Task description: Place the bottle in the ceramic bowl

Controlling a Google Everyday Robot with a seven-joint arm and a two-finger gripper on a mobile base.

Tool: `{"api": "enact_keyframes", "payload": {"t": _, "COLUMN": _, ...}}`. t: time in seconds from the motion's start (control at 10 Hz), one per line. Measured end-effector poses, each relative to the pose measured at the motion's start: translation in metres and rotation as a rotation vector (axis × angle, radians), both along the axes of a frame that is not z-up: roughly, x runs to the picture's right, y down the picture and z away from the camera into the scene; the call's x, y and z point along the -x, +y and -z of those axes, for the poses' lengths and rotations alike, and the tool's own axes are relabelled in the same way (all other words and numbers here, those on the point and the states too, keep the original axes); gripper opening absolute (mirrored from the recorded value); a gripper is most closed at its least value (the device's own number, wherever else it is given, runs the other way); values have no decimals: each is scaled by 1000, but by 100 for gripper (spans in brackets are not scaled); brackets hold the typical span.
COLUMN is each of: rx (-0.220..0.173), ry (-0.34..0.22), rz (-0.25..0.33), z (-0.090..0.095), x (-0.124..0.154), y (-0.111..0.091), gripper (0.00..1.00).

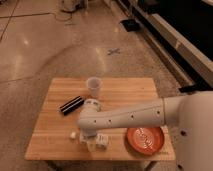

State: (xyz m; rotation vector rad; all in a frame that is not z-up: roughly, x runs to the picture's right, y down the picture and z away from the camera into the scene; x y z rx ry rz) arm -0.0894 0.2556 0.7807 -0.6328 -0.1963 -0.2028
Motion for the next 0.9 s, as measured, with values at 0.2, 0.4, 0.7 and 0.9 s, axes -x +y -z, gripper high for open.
{"api": "enact_keyframes", "payload": {"t": 0.2, "rx": 2, "ry": 15, "rz": -32, "z": -5, "x": -14, "y": -5, "gripper": 37}}
{"api": "enact_keyframes", "payload": {"t": 0.4, "rx": -19, "ry": 11, "rz": -57, "z": 2, "x": -27, "y": -21, "gripper": 19}}
{"api": "enact_keyframes", "payload": {"t": 0.7, "rx": -64, "ry": -16, "rz": -96, "z": 23, "x": -58, "y": -54, "gripper": 0}}
{"api": "enact_keyframes", "payload": {"t": 0.9, "rx": -82, "ry": -27, "rz": -127, "z": 34, "x": -87, "y": -72, "gripper": 0}}
